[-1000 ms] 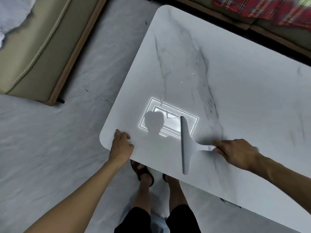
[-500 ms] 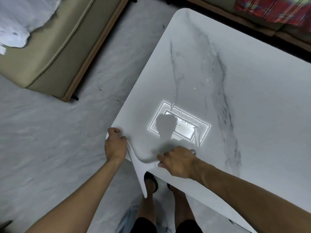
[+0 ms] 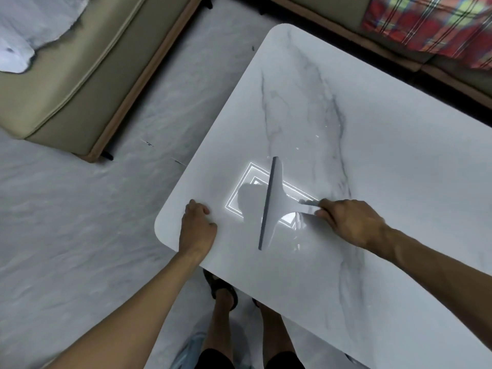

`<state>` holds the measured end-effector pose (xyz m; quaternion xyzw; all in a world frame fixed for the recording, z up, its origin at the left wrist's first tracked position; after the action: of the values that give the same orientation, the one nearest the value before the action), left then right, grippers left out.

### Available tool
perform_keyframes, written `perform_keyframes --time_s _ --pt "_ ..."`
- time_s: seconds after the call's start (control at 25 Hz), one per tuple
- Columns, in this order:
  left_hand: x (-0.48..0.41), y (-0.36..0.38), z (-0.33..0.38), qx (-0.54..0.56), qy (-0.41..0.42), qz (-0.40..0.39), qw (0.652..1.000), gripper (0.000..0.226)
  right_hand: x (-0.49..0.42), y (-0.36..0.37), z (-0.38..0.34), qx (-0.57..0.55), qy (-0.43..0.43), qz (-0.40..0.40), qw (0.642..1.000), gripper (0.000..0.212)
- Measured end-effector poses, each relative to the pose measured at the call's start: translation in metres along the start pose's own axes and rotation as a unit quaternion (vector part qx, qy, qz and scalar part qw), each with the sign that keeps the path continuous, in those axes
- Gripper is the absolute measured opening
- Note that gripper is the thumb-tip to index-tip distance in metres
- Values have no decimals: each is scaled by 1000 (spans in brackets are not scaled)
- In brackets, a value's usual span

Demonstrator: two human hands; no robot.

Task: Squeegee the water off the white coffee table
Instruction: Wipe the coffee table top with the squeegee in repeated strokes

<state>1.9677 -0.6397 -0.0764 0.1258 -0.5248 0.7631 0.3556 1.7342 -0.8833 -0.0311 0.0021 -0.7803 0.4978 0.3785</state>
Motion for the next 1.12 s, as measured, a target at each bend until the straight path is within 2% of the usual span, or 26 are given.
perform_keyframes --time_s 0.08,0.16,0.24,0.28,0.4,0.48,0.6,0.72,0.84,0.96,1.12 --pt "-2 13 17 -21 31 -12 999 27 28 -2 36 12 56 11 998 41" --pt "-5 21 31 -32 54 0 998 26 55 -6 59 37 95 34 994 53" --pt "-6 23 36 -16 57 25 998 27 72 -12 63 41 111 40 992 59" --pt "-6 20 36 5 44 38 998 28 75 -14 57 37 99 34 994 53" --pt "-9 3 29 66 -24 81 994 26 60 -21 7 -39 9 5 999 11" --pt "-14 -16 17 77 -58 118 988 25 32 -10 -45 -50 -87 -26 995 16" --pt "-22 -48 -10 90 -93 141 981 24 -23 28 -131 5 -217 -80 973 36" --pt "-29 -67 -29 85 -96 136 982 23 -68 31 -177 55 -250 -86 963 37" --pt "-33 -69 -30 65 -80 86 991 22 -96 6 -161 61 -220 -32 973 34" --pt "-34 -58 -9 58 -40 44 997 21 -107 -30 -99 1 -100 30 995 38" --pt "-36 -34 39 28 -12 -15 999 24 -82 -53 0 -36 49 89 994 35"
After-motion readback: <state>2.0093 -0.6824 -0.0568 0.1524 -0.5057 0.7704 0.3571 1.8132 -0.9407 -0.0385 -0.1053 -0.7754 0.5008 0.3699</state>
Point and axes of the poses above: each hand's wrist, its own x-axis away from the middle knuckle, its own y-axis out of the palm, z = x × y, the point moved 1 cm from there along -x, towards the middle knuckle, and after that the axes turned 3 degrees about z, right-handed, at the moved point
